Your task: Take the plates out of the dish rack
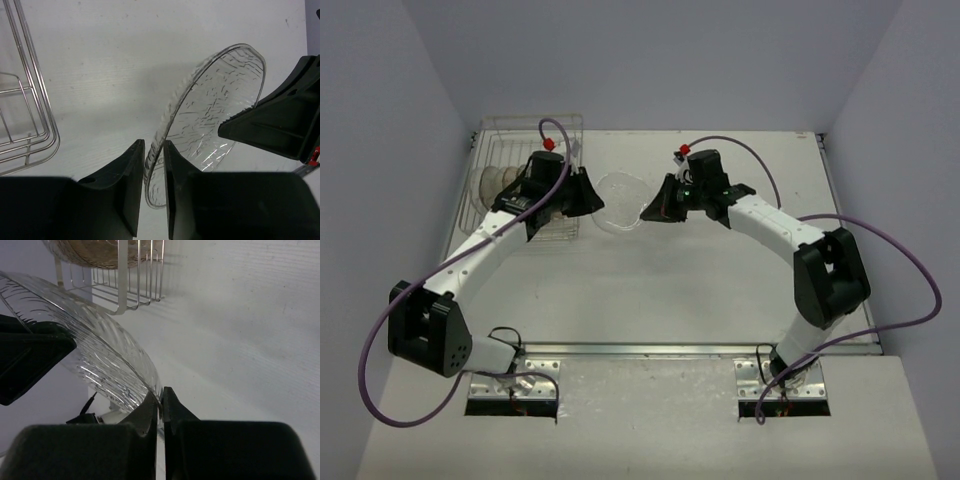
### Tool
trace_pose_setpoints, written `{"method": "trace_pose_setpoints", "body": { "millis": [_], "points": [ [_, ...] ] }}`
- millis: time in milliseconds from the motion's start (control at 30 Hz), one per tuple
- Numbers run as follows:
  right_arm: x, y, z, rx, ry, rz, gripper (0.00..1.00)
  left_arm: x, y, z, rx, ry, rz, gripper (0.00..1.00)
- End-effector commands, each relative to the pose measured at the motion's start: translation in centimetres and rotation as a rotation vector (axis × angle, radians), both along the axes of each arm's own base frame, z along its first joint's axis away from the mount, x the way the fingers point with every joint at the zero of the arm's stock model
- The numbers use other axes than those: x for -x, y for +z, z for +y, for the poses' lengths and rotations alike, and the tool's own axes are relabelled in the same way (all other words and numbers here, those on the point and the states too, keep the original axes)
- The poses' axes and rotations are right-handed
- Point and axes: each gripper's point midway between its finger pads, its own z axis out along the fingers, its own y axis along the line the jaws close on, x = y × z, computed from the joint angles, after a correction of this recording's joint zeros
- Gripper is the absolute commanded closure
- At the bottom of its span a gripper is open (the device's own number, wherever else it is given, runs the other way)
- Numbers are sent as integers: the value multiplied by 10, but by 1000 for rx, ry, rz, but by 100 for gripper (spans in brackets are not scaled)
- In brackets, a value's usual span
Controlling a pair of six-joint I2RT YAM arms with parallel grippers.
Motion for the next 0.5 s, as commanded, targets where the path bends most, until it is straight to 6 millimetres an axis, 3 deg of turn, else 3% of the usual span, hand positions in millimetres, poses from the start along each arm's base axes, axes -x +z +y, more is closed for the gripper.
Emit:
{"method": "trace_pose_setpoints", "body": {
  "millis": [0,33,67,133,200,267,300,333,367,400,467],
  "points": [
    [-10,16,-3,-24,8,-73,100,-2,45,-4,82,-34,-150,31],
    [-13,19,-12,-24,7,-94,100,-3,45,6,82,-16,-157,9],
    [-16,20,-24,-13,11,-112,100,-4,44,17,81,3,-158,0],
    [-21,18,-47,31,34,-145,100,-9,42,41,72,39,-161,0],
    [-30,6,-83,135,70,-168,100,-18,42,68,12,81,-173,0],
    [-33,-22,-120,286,133,-153,100,-25,47,83,-99,82,-199,0],
    [-28,-35,-126,326,185,-135,100,-25,52,84,-105,83,-202,0],
    [-30,-58,-148,378,195,-81,100,-26,54,93,-163,94,-218,0],
    [-34,-64,-162,426,255,-101,100,-27,60,98,-188,105,-241,0],
    [-25,-76,-182,438,274,-20,100,-26,66,104,-224,115,-269,0],
    [-26,-98,-209,432,305,65,100,-25,69,113,-267,144,-286,0]
  ]
}}
